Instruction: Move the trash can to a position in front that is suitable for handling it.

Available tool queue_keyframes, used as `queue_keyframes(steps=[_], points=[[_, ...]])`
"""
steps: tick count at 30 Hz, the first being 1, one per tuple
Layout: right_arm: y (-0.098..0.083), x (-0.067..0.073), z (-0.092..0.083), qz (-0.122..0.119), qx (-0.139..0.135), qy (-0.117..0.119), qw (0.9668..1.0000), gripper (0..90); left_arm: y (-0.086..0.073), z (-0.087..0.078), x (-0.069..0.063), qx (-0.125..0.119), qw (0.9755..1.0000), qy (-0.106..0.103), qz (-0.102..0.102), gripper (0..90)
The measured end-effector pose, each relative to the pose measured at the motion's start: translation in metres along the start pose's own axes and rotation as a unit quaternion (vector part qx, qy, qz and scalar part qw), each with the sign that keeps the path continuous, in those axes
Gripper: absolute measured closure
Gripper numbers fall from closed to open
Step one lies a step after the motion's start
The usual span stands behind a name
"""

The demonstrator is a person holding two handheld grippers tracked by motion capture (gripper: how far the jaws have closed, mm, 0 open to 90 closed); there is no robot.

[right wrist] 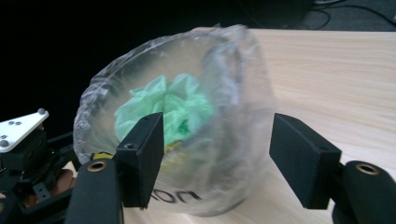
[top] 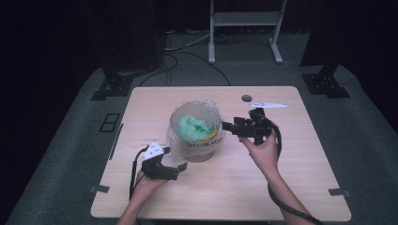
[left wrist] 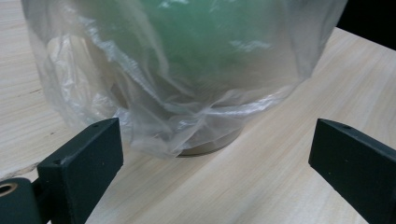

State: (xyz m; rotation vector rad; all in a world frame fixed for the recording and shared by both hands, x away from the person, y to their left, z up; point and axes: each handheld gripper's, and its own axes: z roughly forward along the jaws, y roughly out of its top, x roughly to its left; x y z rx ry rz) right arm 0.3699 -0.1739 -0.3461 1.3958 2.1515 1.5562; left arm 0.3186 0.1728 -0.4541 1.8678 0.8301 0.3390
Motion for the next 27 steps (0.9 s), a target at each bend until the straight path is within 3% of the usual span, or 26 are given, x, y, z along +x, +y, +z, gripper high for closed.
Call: queue_keyframes(steps=[10, 15, 27], points=[[-0.021, -0.043, -0.034, 0.023, -0.011, -0.04, 0.9989, 32.9, 0.009, 0.002, -0.005, 0.008, 0.9998, -0.018, 0.001, 1.9], [-0.033, -0.062, -0.042, 0.033, -0.004, -0.054, 0.998, 32.5, 0.014, -0.006, -0.005, 0.009, 0.9998, -0.02, 0.0, 1.9], [-0.049, -0.084, -0.057, 0.042, 0.006, -0.075, 0.9963, 32.4, 0.041, -0.034, -0.005, -0.01, 0.9993, -0.035, 0.01, 1.9]])
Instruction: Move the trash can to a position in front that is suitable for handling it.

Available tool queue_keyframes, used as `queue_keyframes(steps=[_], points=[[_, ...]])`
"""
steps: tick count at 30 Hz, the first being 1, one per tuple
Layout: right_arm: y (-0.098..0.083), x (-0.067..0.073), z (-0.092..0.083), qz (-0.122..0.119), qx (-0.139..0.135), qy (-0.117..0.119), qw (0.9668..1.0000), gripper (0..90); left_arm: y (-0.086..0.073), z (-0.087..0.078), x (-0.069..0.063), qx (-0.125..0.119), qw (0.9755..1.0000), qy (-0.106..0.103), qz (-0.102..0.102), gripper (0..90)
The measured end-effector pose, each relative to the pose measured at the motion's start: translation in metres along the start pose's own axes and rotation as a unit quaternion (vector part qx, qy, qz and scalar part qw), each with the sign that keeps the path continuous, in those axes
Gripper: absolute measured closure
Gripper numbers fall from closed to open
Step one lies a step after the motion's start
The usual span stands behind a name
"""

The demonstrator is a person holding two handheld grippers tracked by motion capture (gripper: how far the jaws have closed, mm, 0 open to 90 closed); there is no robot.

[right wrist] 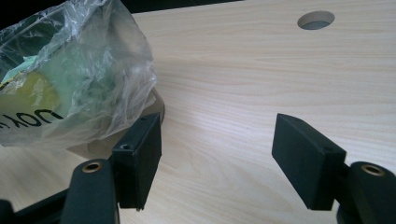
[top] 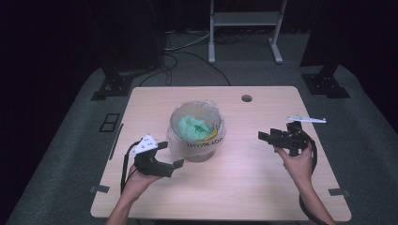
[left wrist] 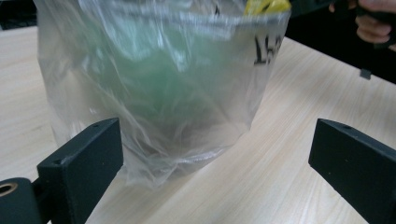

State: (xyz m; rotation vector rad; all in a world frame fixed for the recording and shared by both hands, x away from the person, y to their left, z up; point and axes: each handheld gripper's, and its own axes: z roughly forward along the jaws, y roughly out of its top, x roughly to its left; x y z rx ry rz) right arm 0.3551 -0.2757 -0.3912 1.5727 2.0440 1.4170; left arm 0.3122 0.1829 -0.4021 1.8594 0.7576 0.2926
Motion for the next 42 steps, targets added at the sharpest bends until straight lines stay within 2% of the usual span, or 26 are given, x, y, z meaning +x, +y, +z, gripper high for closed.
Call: queue_keyframes(steps=[9, 12, 15, 16, 18, 21, 22, 23, 25, 27, 28, 29, 31, 32, 33, 34, 38, 41, 42], points=[[-0.001, -0.001, -0.004, -0.013, 0.002, -0.008, 0.9999, 32.7, 0.024, -0.006, 0.006, -0.017, 0.9998, 0.002, -0.005, 4.2], [-0.001, 0.0, -0.007, -0.019, 0.001, -0.011, 0.9998, 33.0, 0.034, -0.003, 0.013, -0.027, 0.9994, -0.001, -0.022, 5.0], [0.0, -0.002, -0.009, -0.018, -0.003, -0.011, 0.9998, 33.2, 0.041, 0.0, 0.021, -0.025, 0.9986, 0.003, -0.047, 6.7], [0.0, -0.003, -0.01, -0.016, -0.003, -0.012, 0.9998, 33.7, 0.041, 0.0, 0.021, -0.025, 0.9986, 0.003, -0.047, 7.9], [0.001, -0.003, -0.011, -0.016, -0.002, -0.012, 0.9998, 33.9, 0.047, 0.005, 0.03, -0.03, 0.9969, 0.001, -0.073, 10.0], [0.001, -0.003, -0.012, -0.018, -0.004, -0.013, 0.9998, 34.3, 0.051, 0.009, 0.034, -0.027, 0.9963, 0.007, -0.081, 13.1], [0.002, -0.002, -0.012, -0.019, -0.008, -0.014, 0.9997, 34.5, 0.054, 0.014, 0.038, -0.023, 0.9953, 0.009, -0.094, 15.1], [0.002, -0.002, -0.013, -0.02, -0.009, -0.014, 0.9997, 34.7, 0.054, 0.014, 0.038, -0.023, 0.9953, 0.009, -0.094, 17.6], [0.003, -0.002, -0.013, -0.023, -0.009, -0.014, 0.9996, 34.7, 0.059, 0.02, 0.043, -0.012, 0.9945, 0.023, -0.102, 22.8], [0.003, -0.001, -0.012, -0.023, -0.01, -0.013, 0.9996, 34.9, 0.06, 0.022, 0.044, -0.011, 0.9943, 0.031, -0.102, 26.7], [0.003, -0.001, -0.012, -0.024, -0.01, -0.012, 0.9996, 35.1, 0.063, 0.024, 0.046, -0.003, 0.9942, 0.047, -0.097, 29.6], [0.003, -0.001, -0.012, -0.024, -0.01, -0.012, 0.9996, 35.1, 0.063, 0.024, 0.046, -0.003, 0.9942, 0.047, -0.097, 33.7], [0.003, 0.001, -0.013, -0.03, -0.017, -0.014, 0.9993, 36.3, 0.065, 0.026, 0.048, 0.002, 0.994, 0.06, -0.091, 41.8], [0.003, 0.002, -0.013, -0.03, -0.019, -0.014, 0.9993, 36.3, 0.066, 0.027, 0.049, 0.01, 0.9941, 0.075, -0.078, 45.9], [0.003, 0.002, -0.013, -0.031, -0.02, -0.013, 0.9992, 36.3, 0.066, 0.027, 0.049, 0.01, 0.9941, 0.075, -0.078, 50.9], [0.004, 0.002, -0.013, -0.033, -0.021, -0.014, 0.9992, 36.7, 0.067, 0.029, 0.049, 0.015, 0.9946, 0.087, -0.056, 53.3], [0.005, 0.005, -0.014, -0.035, -0.026, -0.014, 0.999, 36.9, 0.071, 0.028, 0.049, 0.019, 0.9934, 0.106, -0.039, 64.1], [0.007, 0.008, -0.013, -0.036, -0.028, -0.011, 0.9989, 37.0, 0.077, 0.028, 0.047, 0.02, 0.9911, 0.129, -0.022, 73.0], [0.007, 0.008, -0.013, -0.036, -0.028, -0.011, 0.9989, 37.0, 0.077, 0.028, 0.047, 0.02, 0.9911, 0.129, -0.022, 76.2]])
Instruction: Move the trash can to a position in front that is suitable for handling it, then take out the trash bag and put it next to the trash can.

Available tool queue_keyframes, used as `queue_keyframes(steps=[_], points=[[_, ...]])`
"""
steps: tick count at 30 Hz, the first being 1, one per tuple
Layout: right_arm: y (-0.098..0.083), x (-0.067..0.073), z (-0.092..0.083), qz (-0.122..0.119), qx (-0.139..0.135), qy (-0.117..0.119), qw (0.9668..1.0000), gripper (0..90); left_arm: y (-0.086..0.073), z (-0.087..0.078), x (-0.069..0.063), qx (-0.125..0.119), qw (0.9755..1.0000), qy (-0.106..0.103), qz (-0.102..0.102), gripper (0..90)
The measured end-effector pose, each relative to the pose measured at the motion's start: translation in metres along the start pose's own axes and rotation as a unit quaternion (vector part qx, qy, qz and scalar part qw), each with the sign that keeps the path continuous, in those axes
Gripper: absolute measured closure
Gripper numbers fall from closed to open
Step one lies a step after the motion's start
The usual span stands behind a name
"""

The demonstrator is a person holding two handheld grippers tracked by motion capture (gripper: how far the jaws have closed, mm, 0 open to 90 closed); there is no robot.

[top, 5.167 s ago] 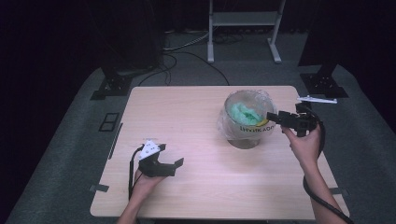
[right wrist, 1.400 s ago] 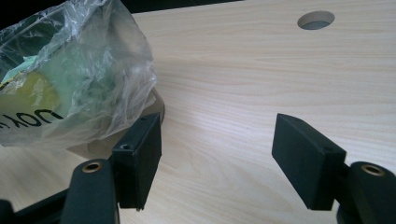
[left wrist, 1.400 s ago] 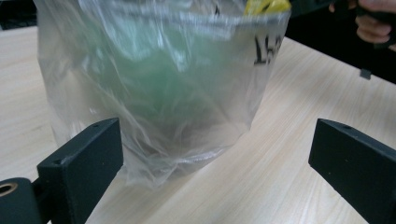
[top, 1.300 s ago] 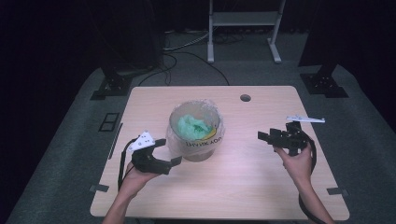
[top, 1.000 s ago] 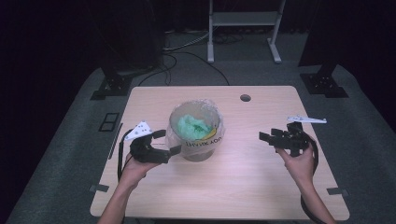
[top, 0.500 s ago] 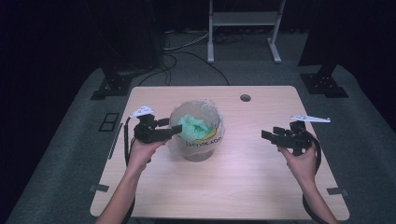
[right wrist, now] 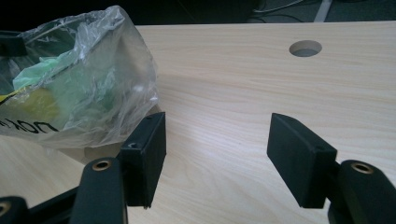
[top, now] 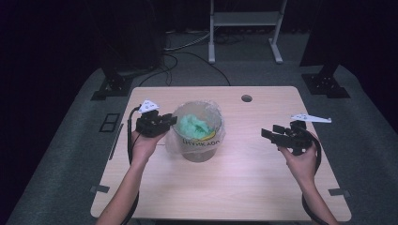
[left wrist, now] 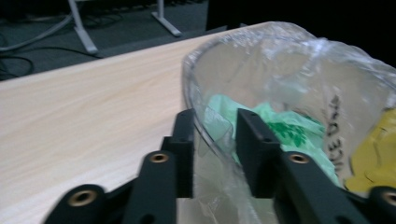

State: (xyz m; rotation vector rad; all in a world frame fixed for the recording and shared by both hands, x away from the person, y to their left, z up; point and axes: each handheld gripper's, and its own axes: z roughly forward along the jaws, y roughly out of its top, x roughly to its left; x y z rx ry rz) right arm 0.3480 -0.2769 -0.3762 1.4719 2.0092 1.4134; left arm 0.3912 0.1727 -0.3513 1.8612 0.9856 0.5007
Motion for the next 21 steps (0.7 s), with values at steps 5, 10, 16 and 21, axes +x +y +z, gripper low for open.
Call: queue_keyframes(steps=[5, 10, 16, 21], points=[[0.002, 0.005, 0.004, -0.006, 0.001, 0.005, 1.0, 37.0, 0.005, -0.001, -0.002, -0.013, 0.9995, 0.023, 0.015, 88.6], [0.004, 0.009, 0.01, -0.01, 0.005, 0.013, 0.9999, 36.9, 0.007, 0.0, -0.003, -0.026, 0.9996, 0.008, 0.013, 89.7], [0.009, 0.013, 0.011, -0.007, 0.002, 0.024, 0.9997, 36.4, 0.007, -0.004, -0.004, -0.044, 0.9989, -0.014, 0.002, 89.7], [0.024, 0.023, 0.017, -0.011, -0.002, 0.044, 0.999, 34.8, 0.011, -0.003, -0.003, -0.049, 0.9983, -0.03, 0.0, 89.7]])
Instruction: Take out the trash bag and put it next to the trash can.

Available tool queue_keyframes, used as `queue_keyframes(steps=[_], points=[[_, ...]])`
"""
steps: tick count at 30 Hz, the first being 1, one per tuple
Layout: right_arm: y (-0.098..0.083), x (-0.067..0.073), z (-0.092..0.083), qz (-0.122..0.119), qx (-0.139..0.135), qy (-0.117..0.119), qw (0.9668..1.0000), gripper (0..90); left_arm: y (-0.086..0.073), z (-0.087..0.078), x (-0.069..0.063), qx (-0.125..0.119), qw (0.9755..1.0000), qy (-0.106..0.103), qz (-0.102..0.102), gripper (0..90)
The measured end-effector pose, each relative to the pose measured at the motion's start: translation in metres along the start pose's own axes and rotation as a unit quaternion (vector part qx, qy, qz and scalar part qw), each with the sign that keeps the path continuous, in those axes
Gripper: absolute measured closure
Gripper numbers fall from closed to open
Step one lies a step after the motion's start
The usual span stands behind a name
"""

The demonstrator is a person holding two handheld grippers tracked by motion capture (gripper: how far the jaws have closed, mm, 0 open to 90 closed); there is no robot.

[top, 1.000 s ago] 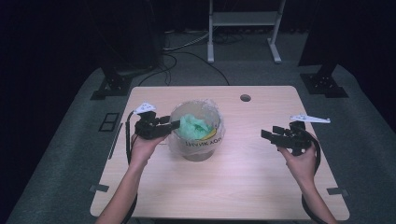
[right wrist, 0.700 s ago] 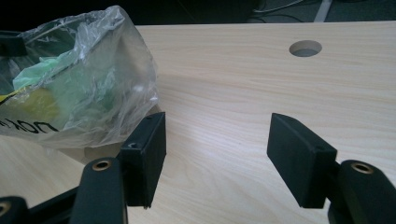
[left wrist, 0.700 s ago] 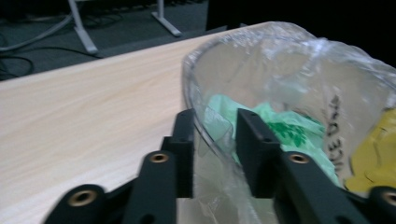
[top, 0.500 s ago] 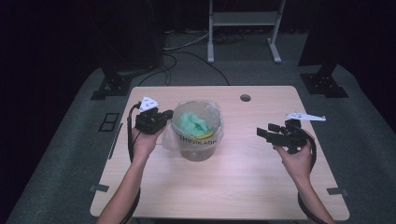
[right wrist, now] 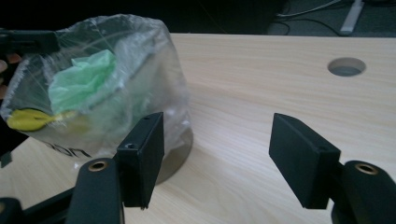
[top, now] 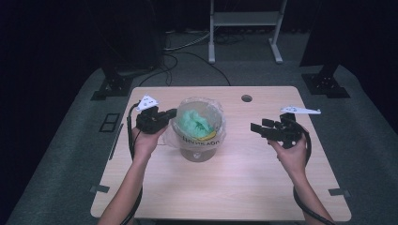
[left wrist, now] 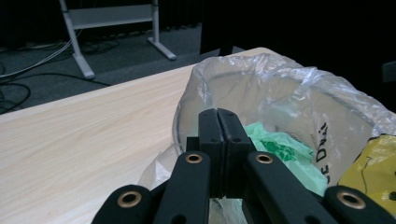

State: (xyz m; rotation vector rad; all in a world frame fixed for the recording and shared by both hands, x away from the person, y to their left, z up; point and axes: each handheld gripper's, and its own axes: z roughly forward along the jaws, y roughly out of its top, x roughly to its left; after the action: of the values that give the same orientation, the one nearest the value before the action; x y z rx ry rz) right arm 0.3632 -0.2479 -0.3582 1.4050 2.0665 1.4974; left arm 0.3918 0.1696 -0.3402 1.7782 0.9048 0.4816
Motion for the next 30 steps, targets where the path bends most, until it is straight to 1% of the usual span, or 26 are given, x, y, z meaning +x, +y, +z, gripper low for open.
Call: queue_keyframes(steps=[4, 5, 6, 7, 8, 10, 12, 13, 14, 17, 18, 19, 22, 24, 26, 27, 28, 29, 30], points=[[0.011, 0.011, 0.011, -0.003, 0.001, 0.016, 0.9999, 34.1, -0.001, 0.0, 0.0, -0.002, 1.0, -0.007, -0.002, 89.7], [0.013, 0.014, 0.014, -0.002, 0.003, 0.02, 0.9998, 34.1, -0.002, 0.0, 0.001, -0.004, 0.9999, -0.009, -0.006, 89.7], [0.015, 0.018, 0.017, -0.005, 0.004, 0.023, 0.9997, 33.8, -0.002, 0.0, 0.001, -0.004, 0.9999, -0.009, -0.006, 89.6], [0.018, 0.021, 0.021, -0.009, 0.005, 0.025, 0.9996, 33.5, -0.003, -0.001, 0.002, -0.006, 0.9998, -0.012, -0.011, 89.7], [0.02, 0.025, 0.024, -0.01, 0.006, 0.028, 0.9995, 33.5, -0.003, -0.001, 0.002, -0.006, 0.9998, -0.012, -0.011, 89.7], [0.024, 0.032, 0.031, -0.019, 0.008, 0.034, 0.9992, 33.2, -0.004, -0.003, 0.003, -0.011, 0.9996, -0.018, -0.016, 89.7], [0.027, 0.038, 0.039, -0.025, 0.014, 0.037, 0.9989, 33.0, -0.005, -0.003, 0.003, -0.012, 0.9996, -0.019, -0.017, 89.7], [0.027, 0.038, 0.039, -0.025, 0.014, 0.037, 0.9989, 33.0, -0.005, -0.004, 0.004, -0.013, 0.9996, -0.02, -0.017, 89.7], [0.028, 0.042, 0.047, -0.028, 0.021, 0.038, 0.9987, 32.9, -0.005, -0.005, 0.004, -0.015, 0.9995, -0.021, -0.016, 89.7], [0.03, 0.048, 0.058, -0.03, 0.024, 0.037, 0.9986, 32.9, -0.005, -0.005, 0.003, -0.017, 0.9994, -0.023, -0.018, 89.7], [0.03, 0.048, 0.058, -0.03, 0.024, 0.037, 0.9986, 32.9, -0.005, -0.005, 0.004, -0.019, 0.9993, -0.025, -0.02, 89.7], [0.032, 0.05, 0.064, -0.03, 0.028, 0.038, 0.9985, 32.9, -0.004, -0.005, 0.003, -0.021, 0.9992, -0.026, -0.02, 89.7], [0.034, 0.052, 0.072, -0.03, 0.038, 0.035, 0.9982, 33.5, -0.003, -0.006, 0.004, -0.023, 0.9991, -0.028, -0.02, 89.7], [0.035, 0.052, 0.074, -0.031, 0.039, 0.033, 0.9982, 34.4, -0.001, -0.007, 0.004, -0.026, 0.999, -0.029, -0.02, 89.7], [0.037, 0.053, 0.078, -0.03, 0.044, 0.029, 0.9981, 41.7, 0.001, -0.008, 0.004, -0.031, 0.9988, -0.031, -0.022, 89.7], [0.037, 0.053, 0.078, -0.03, 0.044, 0.029, 0.9981, 41.7, 0.001, -0.008, 0.004, -0.031, 0.9988, -0.031, -0.022, 89.7], [0.037, 0.053, 0.079, -0.032, 0.049, 0.025, 0.998, 44.9, 0.001, -0.009, 0.004, -0.03, 0.9989, -0.03, -0.021, 89.7], [0.037, 0.055, 0.08, -0.033, 0.052, 0.015, 0.998, 48.6, 0.002, -0.009, 0.004, -0.031, 0.9988, -0.031, -0.021, 89.7], [0.037, 0.056, 0.08, -0.035, 0.051, 0.009, 0.998, 53.2, 0.002, -0.009, 0.004, -0.032, 0.9987, -0.032, -0.021, 89.7]])
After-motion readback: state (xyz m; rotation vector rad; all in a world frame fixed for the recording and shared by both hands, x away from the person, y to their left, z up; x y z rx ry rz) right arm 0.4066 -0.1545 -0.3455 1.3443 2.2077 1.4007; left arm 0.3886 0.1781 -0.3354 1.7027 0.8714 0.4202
